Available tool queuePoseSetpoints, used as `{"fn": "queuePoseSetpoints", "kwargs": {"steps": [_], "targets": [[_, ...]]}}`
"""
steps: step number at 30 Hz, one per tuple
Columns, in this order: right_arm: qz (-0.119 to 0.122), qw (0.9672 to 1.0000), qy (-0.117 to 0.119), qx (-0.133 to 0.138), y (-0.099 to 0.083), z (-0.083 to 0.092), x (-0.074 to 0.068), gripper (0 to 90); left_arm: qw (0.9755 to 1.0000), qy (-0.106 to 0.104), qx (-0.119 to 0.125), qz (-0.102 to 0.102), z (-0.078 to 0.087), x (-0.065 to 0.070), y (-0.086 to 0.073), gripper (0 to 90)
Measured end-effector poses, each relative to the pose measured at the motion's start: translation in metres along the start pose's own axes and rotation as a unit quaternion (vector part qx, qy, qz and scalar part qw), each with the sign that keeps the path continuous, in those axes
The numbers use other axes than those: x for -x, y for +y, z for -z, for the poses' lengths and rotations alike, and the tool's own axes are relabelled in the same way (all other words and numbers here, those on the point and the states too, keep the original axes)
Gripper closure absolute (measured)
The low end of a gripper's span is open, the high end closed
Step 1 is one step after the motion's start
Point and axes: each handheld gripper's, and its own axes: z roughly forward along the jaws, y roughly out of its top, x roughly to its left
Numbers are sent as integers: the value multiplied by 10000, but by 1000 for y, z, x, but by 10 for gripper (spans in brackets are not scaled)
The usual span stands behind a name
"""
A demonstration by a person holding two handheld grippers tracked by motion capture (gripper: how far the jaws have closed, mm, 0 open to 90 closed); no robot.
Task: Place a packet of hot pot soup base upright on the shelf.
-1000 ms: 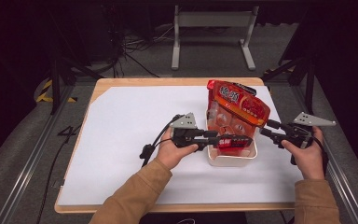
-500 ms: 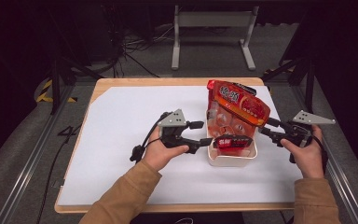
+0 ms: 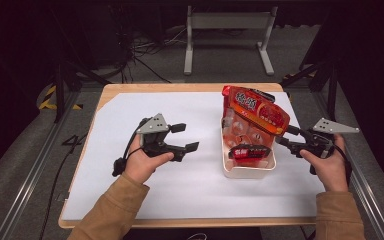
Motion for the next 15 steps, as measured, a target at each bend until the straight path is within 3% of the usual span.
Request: {"fn": "queuePoseSetpoints", "kwargs": {"steps": [1,11,15], "targets": [[7,10000,4,2,0,0,0,373,10000,42,-3,62,4,0,-1,218],[33,10000,-6,-14,-1,2,-1,353,9989,439,-140,-2,36,-11,-16,196],[-17,10000,34,-3,-2,3,-2,347,9971,736,-177,-97,51,-16,-24,194]]}}
